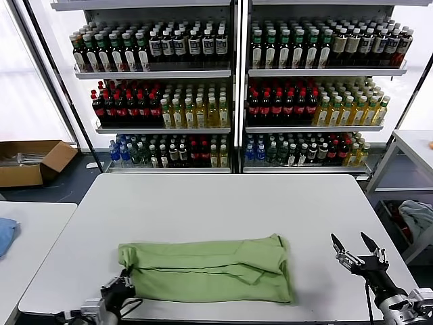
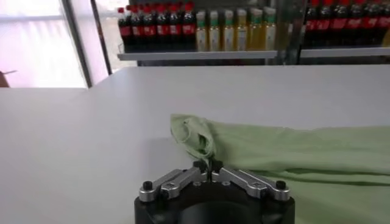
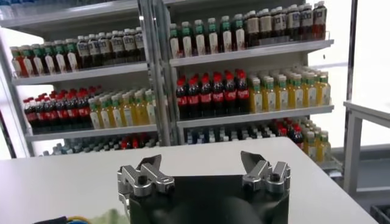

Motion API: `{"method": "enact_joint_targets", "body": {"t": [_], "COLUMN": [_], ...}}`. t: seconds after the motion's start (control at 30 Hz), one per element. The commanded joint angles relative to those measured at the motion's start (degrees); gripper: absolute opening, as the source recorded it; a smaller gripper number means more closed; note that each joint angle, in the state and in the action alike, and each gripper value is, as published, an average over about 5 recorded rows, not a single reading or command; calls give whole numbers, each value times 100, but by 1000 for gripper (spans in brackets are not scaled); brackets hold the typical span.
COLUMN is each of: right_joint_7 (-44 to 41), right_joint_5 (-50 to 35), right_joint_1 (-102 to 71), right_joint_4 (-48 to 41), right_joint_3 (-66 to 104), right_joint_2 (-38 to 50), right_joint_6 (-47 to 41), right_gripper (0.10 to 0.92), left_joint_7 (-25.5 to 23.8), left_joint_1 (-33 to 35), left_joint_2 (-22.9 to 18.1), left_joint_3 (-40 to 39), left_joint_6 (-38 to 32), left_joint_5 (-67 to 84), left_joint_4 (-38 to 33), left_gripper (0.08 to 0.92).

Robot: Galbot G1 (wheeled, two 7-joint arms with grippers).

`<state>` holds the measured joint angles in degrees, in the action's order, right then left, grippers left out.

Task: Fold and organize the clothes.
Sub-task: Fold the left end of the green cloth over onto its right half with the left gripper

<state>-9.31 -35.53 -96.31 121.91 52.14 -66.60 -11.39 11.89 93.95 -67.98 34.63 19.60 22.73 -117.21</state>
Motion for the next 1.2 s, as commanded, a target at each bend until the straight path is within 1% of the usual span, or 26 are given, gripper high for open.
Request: {"method": "enact_joint_targets", "body": {"t": [0.03,0.13,0.2,0.27,0.33,0.43,0.53,0.63,0.7,0.8,1.0,1.2], "right_joint_7": [1,4,7,10,11,10,9,2,-2,-6,-12,-7], "right_joint_5": [-57,-75,-78,-77,-78,-77,-71,-62,-52,-45,-30,40], "right_joint_1": [5,35,58,75,80,61,19,-42,-84,-136,-223,-228], "right_joint_4": [5,1,9,24,46,80,126,192,236,283,345,386], "right_joint_3": [10,-28,-68,-103,-125,-130,-124,-103,-76,-19,64,30], "right_joint_2": [19,43,51,51,51,51,36,7,-20,-60,-116,-163], "right_joint_6": [9,9,8,6,4,4,7,9,11,15,18,8], "right_gripper": [823,823,823,823,823,823,823,823,823,823,823,823], "left_joint_7": [-599,-874,-1004,-1055,-1018,-822,-508,-287,-281,-335,-403,-602], "left_joint_1": [-2,-9,-9,-19,-44,-90,-182,-317,-355,-325,-337,-391], "left_joint_2": [1036,1563,1814,1973,2024,1891,1612,1360,1206,998,655,410], "left_joint_3": [2195,2852,3118,3220,3162,2730,1870,931,422,-91,-644,-1248], "left_joint_6": [-63,-48,-4,65,156,290,452,544,522,449,362,368], "left_joint_5": [657,947,1141,1309,1446,1527,1548,1503,1331,1077,871,539], "left_joint_4": [441,746,789,697,445,-278,-1149,-1594,-1657,-1636,-1503,-1155], "left_gripper": [91,91,91,91,91,91,91,91,91,91,91,91]}}
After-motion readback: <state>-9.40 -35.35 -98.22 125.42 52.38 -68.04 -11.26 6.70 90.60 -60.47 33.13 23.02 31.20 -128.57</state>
